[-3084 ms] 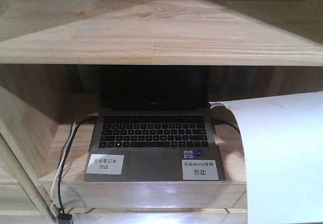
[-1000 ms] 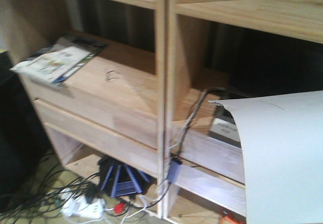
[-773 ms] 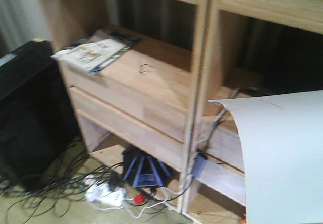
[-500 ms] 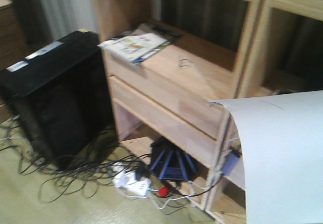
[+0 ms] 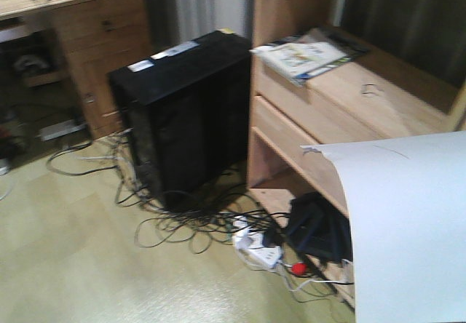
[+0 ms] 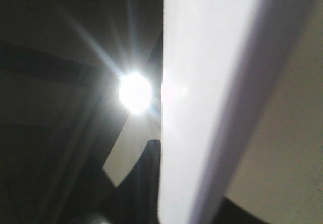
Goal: Grab stapler and paper to desk for stapling
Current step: 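Turn the base away from the shelf holding stapler and paper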
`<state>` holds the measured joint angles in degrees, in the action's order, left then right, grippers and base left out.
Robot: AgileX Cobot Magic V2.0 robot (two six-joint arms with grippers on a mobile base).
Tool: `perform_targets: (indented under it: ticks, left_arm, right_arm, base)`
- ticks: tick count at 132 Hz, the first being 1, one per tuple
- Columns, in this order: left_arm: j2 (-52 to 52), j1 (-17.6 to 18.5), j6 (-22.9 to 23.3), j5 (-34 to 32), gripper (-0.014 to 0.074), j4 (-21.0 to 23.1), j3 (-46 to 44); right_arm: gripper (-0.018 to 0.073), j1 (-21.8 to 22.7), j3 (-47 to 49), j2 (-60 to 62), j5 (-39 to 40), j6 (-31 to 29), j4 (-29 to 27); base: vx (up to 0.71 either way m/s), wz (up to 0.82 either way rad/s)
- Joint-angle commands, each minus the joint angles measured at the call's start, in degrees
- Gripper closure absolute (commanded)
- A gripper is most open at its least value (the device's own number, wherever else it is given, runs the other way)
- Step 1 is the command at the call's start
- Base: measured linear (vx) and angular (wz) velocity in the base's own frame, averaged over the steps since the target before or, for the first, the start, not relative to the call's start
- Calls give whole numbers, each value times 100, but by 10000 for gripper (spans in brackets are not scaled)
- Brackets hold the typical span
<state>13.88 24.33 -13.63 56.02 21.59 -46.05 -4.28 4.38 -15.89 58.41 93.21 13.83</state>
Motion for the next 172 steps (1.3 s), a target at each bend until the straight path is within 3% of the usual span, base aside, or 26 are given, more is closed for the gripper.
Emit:
perform_targets:
  ticks: [1, 172]
  left_arm:
    - [89, 16, 2, -620, 603, 195, -153]
    - [89, 10, 2, -620, 603, 195, -153]
  right_arm:
    - [566, 44, 151, -48, 285, -37, -16]
    - [566, 44, 151, -48, 280, -37, -16]
  base:
    - [-12, 48]
    - [-3, 40]
